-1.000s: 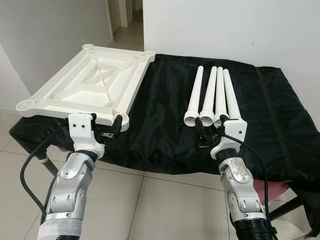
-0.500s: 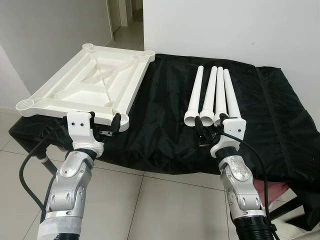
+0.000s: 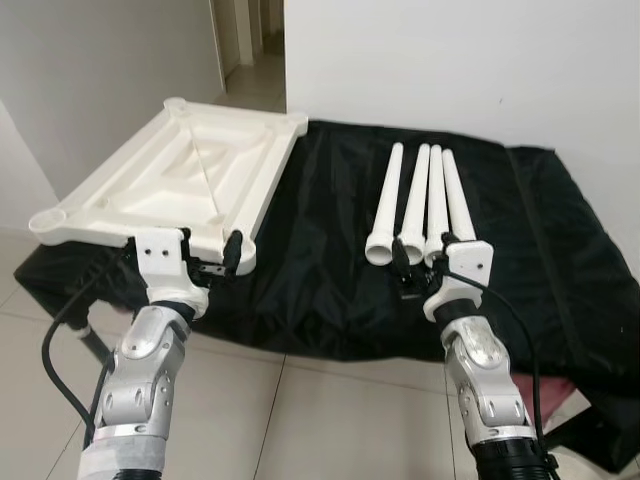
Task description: Building children table
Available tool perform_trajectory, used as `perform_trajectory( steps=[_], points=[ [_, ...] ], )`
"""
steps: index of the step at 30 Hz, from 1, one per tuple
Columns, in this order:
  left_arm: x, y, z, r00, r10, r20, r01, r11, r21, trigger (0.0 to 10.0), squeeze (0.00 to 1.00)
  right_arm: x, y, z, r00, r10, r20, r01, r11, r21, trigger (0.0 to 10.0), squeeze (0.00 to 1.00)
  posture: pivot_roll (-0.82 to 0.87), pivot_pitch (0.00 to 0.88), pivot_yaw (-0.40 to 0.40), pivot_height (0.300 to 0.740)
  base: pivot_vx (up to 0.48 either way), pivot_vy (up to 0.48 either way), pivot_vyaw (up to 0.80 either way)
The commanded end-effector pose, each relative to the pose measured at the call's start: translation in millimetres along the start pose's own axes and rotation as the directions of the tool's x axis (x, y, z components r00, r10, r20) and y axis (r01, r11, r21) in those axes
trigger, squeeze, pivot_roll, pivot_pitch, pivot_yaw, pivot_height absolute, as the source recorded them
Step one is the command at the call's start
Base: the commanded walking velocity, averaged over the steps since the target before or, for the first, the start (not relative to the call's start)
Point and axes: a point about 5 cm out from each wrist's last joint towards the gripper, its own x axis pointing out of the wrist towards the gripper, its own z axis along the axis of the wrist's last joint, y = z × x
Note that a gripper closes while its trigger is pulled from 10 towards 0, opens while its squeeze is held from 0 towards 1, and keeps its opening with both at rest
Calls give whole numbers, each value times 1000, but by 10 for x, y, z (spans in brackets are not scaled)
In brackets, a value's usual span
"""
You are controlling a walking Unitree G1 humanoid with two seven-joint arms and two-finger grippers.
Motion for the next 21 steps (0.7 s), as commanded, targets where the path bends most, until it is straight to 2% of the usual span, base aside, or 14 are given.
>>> perform_trajectory(
  steps=[1,16,21],
  points=[
    [7,53,14,996,85,5,-85,996,8,10000,0,21,15,4,1000,7,5,-7,1000,-1,10000,0,-39,12,0,740,281,0,0],
    [-8,65,22,996,92,7,-92,996,15,10000,0,11,4,1,1000,3,3,-3,1000,-6,10000,0,-39,18,0,740,279,0,0],
    [-7,64,19,995,97,6,-98,995,16,10000,0,9,2,2,1000,-1,3,1,1000,-9,10000,0,-40,18,1,740,0,0,0]
  ],
)
